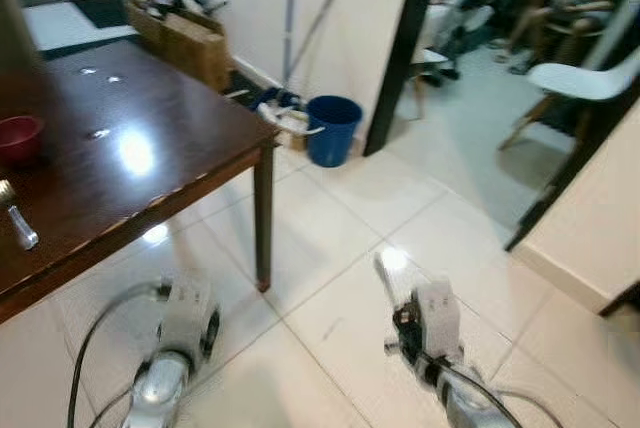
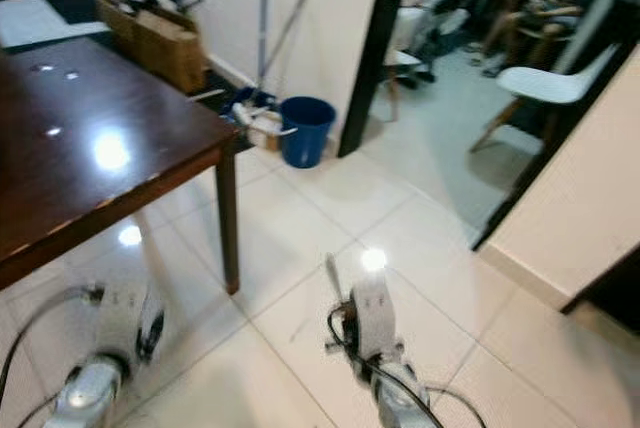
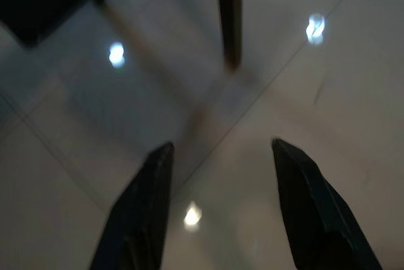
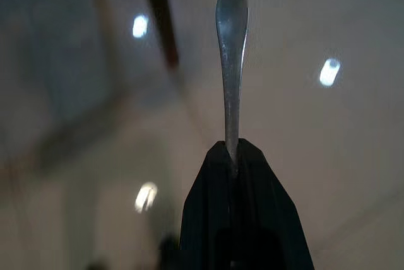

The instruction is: Setting the table

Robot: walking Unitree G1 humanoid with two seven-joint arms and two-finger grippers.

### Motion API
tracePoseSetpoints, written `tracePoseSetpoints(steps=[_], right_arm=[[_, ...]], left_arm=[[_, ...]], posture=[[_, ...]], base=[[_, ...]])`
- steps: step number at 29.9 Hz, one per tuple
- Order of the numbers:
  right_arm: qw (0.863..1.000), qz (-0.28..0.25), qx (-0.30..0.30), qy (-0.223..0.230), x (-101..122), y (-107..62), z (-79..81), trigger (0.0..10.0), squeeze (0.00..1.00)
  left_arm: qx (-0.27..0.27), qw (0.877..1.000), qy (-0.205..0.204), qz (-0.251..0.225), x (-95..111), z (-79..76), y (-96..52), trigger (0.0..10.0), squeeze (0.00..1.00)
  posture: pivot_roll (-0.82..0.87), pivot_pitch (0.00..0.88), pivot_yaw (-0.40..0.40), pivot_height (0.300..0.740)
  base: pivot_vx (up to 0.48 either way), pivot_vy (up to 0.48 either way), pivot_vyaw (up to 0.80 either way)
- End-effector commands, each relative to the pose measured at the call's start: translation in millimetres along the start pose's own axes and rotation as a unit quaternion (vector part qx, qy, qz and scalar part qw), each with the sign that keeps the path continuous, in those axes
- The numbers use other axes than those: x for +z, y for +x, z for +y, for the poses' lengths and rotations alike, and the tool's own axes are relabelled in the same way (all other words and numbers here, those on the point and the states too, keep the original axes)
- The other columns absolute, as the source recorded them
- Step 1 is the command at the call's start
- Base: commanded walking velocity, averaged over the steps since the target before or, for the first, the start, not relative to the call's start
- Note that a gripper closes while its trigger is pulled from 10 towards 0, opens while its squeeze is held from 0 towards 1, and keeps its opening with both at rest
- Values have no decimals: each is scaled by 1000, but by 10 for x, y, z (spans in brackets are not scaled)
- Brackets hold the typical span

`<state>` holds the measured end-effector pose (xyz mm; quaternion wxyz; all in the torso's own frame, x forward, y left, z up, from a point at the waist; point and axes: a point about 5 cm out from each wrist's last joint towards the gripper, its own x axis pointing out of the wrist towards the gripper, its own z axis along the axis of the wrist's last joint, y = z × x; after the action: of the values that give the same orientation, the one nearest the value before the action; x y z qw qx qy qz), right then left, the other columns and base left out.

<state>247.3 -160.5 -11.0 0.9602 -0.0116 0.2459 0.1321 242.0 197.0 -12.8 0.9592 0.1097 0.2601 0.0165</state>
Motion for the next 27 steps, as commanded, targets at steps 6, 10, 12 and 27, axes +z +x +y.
tracePoseSetpoints(steps=[6, 10, 12, 27], right_arm=[[997, 33, 70, 2, -252, -49, 283, 10000, 0], [997, 40, 71, -6, -315, -41, 336, 10000, 0], [998, 42, 53, -8, -339, -24, 278, 10000, 0], [998, 54, -17, 0, -429, -26, 129, 10000, 0]], left_arm=[[-11, 999, -5, 52, -274, -121, -39, 10000, 0], [-17, 998, -25, 63, -327, -180, -45, 10000, 0], [-18, 996, -43, 72, -375, -188, -40, 10000, 0], [32, 995, -60, 67, -450, -73, -43, 10000, 0]], posture=[[-72, 0, 29, 740], [-74, 0, 31, 740], [-77, 0, 32, 740], [-65, 0, 25, 740]], base=[[0, 0, -751], [0, 0, -748], [0, 0, -738], [0, 0, -708]])
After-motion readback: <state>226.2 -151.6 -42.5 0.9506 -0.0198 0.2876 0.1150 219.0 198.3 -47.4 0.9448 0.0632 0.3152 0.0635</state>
